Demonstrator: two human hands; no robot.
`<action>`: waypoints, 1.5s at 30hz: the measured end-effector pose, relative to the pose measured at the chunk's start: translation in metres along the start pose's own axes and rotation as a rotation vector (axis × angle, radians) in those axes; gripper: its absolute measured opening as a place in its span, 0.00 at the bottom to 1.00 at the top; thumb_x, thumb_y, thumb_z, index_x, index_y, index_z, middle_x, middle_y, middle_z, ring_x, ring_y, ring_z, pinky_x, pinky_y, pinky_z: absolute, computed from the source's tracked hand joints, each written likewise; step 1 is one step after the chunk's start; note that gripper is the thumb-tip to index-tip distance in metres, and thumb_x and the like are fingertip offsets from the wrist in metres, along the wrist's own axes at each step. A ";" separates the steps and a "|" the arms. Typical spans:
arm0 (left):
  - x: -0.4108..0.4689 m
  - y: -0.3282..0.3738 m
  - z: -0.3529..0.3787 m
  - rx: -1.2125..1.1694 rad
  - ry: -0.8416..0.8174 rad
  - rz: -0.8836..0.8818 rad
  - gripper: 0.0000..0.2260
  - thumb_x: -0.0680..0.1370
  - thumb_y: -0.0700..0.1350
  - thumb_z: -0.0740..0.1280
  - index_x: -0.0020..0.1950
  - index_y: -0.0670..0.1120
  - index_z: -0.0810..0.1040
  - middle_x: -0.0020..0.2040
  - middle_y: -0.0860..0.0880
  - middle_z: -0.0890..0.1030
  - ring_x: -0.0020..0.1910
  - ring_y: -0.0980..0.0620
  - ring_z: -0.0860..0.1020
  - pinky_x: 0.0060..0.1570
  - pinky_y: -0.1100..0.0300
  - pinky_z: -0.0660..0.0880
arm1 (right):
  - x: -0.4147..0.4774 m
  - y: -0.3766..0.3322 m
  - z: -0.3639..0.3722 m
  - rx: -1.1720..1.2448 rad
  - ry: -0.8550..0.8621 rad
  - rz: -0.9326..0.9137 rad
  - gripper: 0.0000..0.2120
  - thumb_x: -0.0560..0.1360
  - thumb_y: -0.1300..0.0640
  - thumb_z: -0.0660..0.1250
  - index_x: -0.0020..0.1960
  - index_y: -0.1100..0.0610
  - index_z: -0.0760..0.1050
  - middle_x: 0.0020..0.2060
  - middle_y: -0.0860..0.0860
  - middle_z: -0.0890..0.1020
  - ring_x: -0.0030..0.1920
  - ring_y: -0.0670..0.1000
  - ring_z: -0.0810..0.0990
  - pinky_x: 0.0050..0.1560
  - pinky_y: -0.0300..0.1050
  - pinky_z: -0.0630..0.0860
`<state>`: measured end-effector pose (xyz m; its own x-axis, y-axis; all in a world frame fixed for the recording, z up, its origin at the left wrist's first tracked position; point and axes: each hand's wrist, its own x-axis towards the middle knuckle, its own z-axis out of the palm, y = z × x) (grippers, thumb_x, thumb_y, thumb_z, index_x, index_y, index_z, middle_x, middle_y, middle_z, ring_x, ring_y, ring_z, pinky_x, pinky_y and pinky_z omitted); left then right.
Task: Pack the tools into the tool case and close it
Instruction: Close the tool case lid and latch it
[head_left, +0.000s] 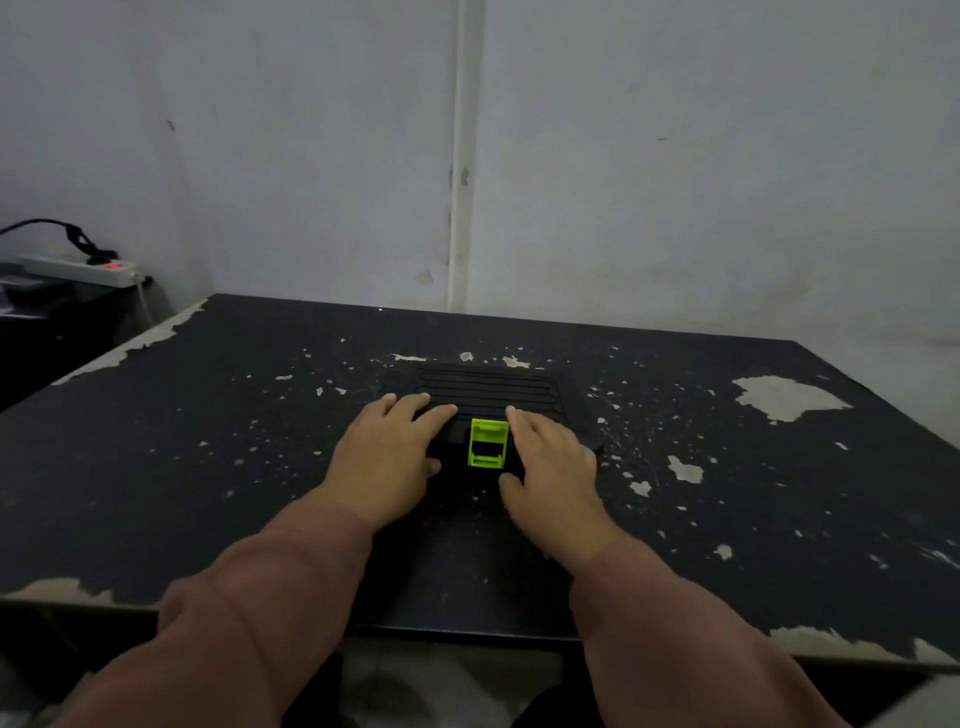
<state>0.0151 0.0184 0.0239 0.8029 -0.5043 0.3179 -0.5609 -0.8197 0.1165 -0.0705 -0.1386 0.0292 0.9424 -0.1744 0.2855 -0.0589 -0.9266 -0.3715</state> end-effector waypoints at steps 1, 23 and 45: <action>0.002 -0.001 0.000 -0.023 -0.002 -0.003 0.30 0.75 0.50 0.66 0.73 0.59 0.58 0.75 0.53 0.62 0.73 0.44 0.59 0.70 0.51 0.60 | 0.001 0.001 0.000 -0.017 -0.003 -0.011 0.31 0.73 0.55 0.61 0.73 0.50 0.55 0.72 0.46 0.61 0.71 0.49 0.57 0.69 0.51 0.55; 0.002 0.017 0.027 0.186 0.145 -0.112 0.39 0.58 0.68 0.71 0.65 0.54 0.68 0.64 0.45 0.74 0.64 0.37 0.70 0.55 0.38 0.69 | 0.005 0.023 0.027 -0.344 0.281 -0.144 0.31 0.59 0.44 0.74 0.59 0.50 0.72 0.57 0.47 0.80 0.51 0.51 0.79 0.46 0.50 0.73; -0.001 0.008 0.029 -0.003 0.261 -0.116 0.32 0.64 0.67 0.68 0.65 0.55 0.71 0.66 0.49 0.74 0.68 0.43 0.69 0.61 0.43 0.66 | 0.021 0.024 0.025 -0.012 0.356 -0.031 0.15 0.68 0.43 0.65 0.52 0.48 0.79 0.49 0.47 0.79 0.52 0.53 0.74 0.54 0.51 0.65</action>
<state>0.0158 0.0042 -0.0028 0.7826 -0.3200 0.5340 -0.4696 -0.8666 0.1689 -0.0441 -0.1559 0.0045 0.7701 -0.2491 0.5873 -0.0376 -0.9367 -0.3481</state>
